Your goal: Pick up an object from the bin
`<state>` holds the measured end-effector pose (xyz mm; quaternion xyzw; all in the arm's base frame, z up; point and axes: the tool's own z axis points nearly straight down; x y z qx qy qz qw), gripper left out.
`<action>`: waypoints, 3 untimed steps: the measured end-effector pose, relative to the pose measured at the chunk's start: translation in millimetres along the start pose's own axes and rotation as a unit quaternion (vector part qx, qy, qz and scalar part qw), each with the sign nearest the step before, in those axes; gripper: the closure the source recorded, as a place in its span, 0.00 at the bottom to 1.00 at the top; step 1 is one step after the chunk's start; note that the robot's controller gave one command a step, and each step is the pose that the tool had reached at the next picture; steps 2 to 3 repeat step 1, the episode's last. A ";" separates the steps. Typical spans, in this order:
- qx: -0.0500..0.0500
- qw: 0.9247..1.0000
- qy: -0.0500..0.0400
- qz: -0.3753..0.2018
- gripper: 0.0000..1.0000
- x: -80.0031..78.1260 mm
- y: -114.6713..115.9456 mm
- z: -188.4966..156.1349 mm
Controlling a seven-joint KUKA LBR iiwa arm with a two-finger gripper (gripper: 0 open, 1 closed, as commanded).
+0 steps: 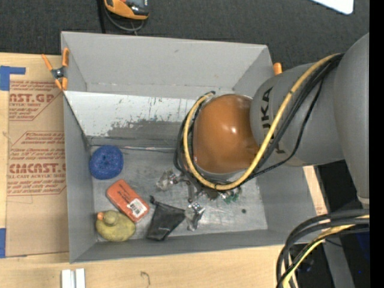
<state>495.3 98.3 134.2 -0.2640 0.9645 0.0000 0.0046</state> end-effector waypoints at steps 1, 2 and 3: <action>-0.002 0.997 0.006 0.079 0.00 12.7 -1.3 31.9; -0.002 0.997 0.006 0.079 0.00 12.7 -1.3 31.9; -0.002 0.997 0.006 0.079 0.00 12.7 -1.3 31.9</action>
Offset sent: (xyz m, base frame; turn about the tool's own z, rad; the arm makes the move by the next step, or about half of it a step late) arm 0.0089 -0.0201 -0.0642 -0.3868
